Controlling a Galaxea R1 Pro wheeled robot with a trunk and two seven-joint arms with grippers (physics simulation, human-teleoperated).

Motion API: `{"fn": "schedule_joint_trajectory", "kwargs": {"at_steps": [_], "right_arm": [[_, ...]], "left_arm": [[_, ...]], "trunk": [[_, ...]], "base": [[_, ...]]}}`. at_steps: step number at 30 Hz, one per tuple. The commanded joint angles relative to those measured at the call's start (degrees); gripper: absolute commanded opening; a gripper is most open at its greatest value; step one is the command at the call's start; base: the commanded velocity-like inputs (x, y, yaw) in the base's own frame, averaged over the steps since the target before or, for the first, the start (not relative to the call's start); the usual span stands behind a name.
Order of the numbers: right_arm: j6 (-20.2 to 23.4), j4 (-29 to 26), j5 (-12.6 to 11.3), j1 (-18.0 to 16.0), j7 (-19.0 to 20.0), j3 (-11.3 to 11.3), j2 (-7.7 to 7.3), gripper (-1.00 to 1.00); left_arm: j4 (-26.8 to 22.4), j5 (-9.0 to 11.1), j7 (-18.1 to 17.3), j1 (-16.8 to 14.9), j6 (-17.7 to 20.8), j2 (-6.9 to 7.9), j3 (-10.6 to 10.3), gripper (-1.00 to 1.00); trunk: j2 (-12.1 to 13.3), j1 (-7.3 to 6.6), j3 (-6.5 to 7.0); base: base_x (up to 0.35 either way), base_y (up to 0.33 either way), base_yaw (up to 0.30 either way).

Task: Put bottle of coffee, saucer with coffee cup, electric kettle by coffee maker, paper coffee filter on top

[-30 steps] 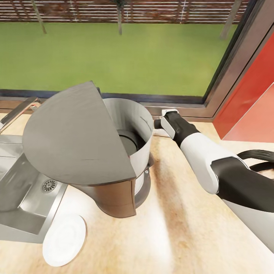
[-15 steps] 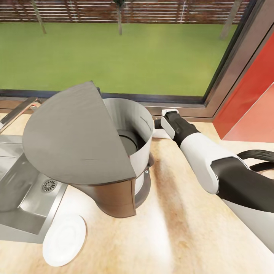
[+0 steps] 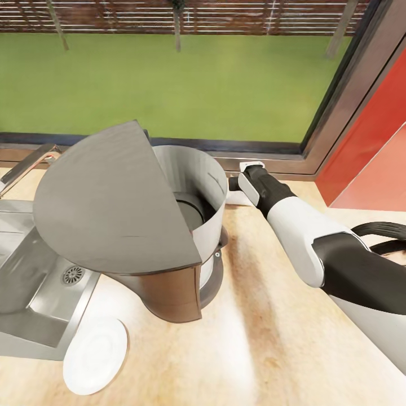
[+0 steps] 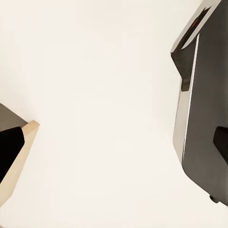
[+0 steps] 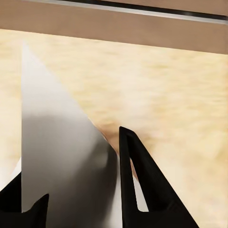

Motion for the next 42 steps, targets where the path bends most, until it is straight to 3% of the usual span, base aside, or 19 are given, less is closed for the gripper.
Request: {"fn": "schedule_joint_trajectory", "kwargs": {"at_steps": [1,22,42], "right_arm": [[0.14,-0.03,-1.05,-0.02,-0.5,0.26,0.0,-1.0],[0.93,-0.05,-0.81,-0.02,-0.29,0.52,0.0,-1.0],[1.16,-0.12,-0.25,-0.02,-0.33,0.79,0.0,-1.0]], "left_arm": [[-0.06,-0.44,0.07,0.03,-0.13,-0.01,0.47,1.0],[-0.06,-0.45,0.07,0.03,0.04,-0.01,0.5,1.0],[-0.06,-0.45,0.07,0.03,-0.06,-0.01,0.45,1.0]], "trunk": [[-0.06,0.03,-0.06],[5.95,-3.27,2.72],[5.95,-3.27,4.34]], "base": [[0.0,0.0,0.0],[0.0,0.0,-0.005],[0.0,0.0,-0.096]]}}
